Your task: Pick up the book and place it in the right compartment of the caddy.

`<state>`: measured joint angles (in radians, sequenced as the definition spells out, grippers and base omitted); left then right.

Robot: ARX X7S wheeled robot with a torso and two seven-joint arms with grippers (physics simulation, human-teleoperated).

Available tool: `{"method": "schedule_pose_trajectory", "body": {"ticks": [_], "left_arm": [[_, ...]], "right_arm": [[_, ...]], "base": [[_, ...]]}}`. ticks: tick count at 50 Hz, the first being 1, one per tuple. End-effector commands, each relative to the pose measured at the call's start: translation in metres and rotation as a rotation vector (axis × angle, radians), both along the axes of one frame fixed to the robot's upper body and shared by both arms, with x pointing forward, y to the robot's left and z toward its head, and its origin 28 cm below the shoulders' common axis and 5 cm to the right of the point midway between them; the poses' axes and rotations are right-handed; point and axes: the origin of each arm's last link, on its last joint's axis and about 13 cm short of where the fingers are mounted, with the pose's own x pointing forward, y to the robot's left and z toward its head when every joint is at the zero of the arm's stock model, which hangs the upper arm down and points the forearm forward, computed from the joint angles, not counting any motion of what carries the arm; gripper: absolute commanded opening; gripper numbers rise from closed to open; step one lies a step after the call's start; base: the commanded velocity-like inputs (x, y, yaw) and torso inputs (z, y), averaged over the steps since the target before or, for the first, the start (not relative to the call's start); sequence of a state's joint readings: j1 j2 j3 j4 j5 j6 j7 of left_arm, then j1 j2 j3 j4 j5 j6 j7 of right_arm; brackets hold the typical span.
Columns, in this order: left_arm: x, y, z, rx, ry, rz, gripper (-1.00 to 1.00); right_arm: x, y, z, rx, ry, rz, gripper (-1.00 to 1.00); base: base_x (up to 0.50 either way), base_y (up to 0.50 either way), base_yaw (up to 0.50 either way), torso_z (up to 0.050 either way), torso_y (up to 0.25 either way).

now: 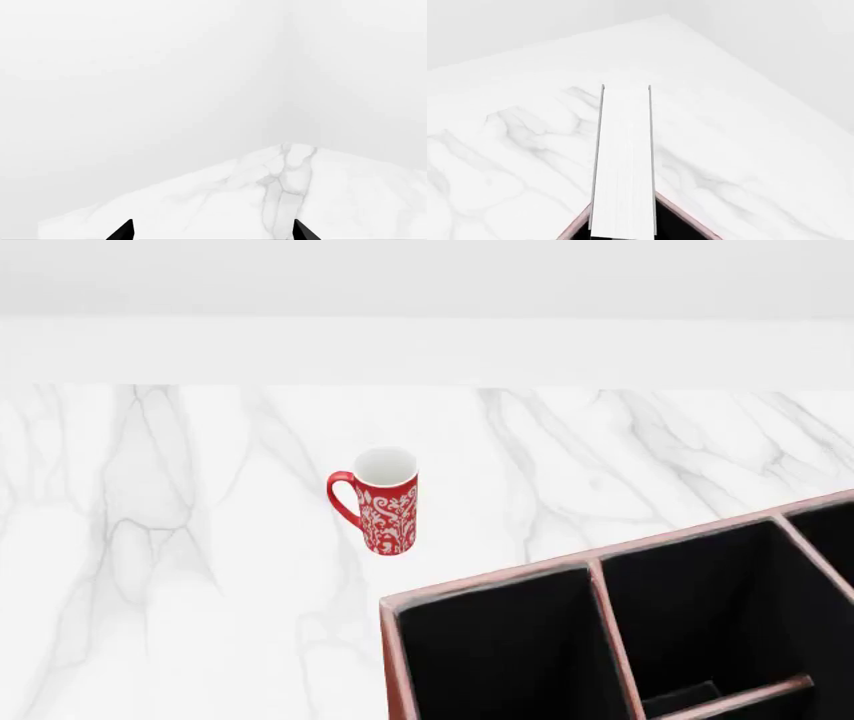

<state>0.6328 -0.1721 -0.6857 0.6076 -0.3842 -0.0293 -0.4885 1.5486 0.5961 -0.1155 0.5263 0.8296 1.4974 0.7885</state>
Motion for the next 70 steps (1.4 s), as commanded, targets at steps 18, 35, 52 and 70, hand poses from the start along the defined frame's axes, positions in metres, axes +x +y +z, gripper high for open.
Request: {"method": "schedule_pose_trajectory", "body": {"ticks": [18,35,52,70], "left_arm": [[0.002,-0.001,-0.004,-0.007,0.002,-0.010,1.00],[0.000,0.001,-0.003,-0.007,-0.004,-0.006,1.00],[0.001,0.000,-0.003,-0.003,0.001,-0.010,1.00],[0.000,-0.001,-0.003,0.000,0.007,-0.009,1.00]], "right_arm": [[-0.024,0.004,0.003,0.050,0.067,-0.010,-1.00],[-0.027,0.000,-0.012,0.035,0.127,-0.052,-1.00],[-0.019,0.000,-0.025,0.032,0.138,-0.046,-1.00],[-0.003,0.002,-0.061,0.058,0.204,-0.001,-1.00]], "base": [[0.00,0.00,0.00,0.000,0.002],[0.00,0.00,0.00,0.001,0.001],[0.00,0.00,0.00,0.001,0.001],[0.00,0.00,0.00,0.000,0.001]]}}
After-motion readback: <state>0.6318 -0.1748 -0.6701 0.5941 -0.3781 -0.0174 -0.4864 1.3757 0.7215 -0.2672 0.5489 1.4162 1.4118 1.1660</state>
